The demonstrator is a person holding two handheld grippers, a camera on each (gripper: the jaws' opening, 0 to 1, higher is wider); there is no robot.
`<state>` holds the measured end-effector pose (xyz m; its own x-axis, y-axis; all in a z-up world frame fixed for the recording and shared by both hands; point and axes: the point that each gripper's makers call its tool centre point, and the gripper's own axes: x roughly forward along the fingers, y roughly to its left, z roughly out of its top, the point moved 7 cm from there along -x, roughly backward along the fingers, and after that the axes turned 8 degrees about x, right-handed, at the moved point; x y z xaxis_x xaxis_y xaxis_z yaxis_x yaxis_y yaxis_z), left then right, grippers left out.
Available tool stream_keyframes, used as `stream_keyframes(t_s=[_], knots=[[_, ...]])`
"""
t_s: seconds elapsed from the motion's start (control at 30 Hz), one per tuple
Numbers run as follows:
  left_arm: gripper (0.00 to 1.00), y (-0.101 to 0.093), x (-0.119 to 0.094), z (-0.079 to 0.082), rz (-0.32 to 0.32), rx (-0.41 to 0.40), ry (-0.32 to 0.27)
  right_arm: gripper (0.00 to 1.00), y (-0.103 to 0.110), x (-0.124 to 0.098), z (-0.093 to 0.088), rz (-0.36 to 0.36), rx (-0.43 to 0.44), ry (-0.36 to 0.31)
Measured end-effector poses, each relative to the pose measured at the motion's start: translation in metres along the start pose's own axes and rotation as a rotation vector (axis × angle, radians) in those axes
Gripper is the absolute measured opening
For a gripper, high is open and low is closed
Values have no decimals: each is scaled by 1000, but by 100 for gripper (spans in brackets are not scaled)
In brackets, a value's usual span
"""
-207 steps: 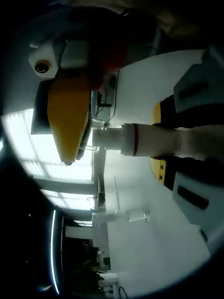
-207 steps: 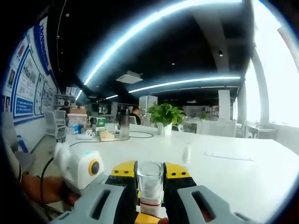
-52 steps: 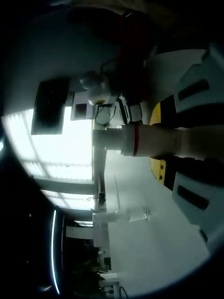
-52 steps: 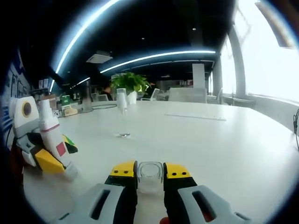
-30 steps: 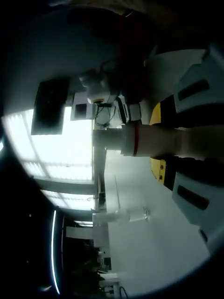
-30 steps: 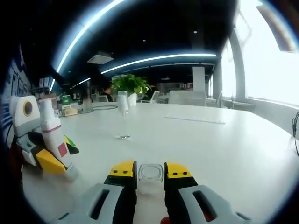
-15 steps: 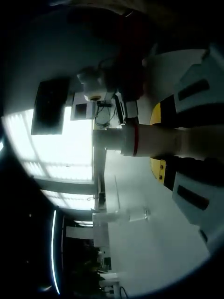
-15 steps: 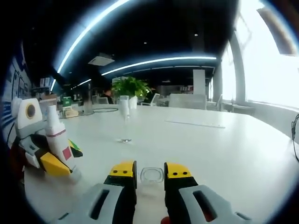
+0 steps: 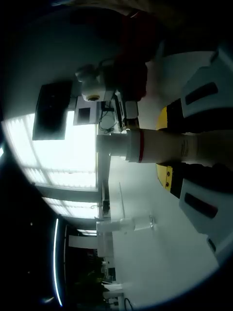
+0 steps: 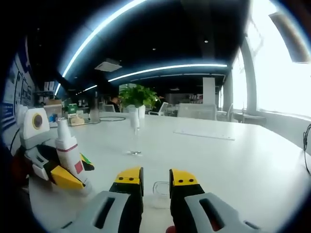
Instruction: Clamp pump bottle remove cover press pump head put on cover
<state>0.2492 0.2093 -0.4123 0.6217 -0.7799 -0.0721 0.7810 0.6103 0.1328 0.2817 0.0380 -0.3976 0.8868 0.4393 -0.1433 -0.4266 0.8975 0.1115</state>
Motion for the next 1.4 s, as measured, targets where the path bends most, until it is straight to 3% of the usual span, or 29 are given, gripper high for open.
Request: stream_keyframes(t_s=[0.9, 1.4], knots=[[14, -2, 0, 1, 1, 1, 0, 2, 16, -26, 5, 96, -17, -27], [14, -3, 0, 1, 1, 1, 0, 0, 17, -37, -6, 128, -8, 3]])
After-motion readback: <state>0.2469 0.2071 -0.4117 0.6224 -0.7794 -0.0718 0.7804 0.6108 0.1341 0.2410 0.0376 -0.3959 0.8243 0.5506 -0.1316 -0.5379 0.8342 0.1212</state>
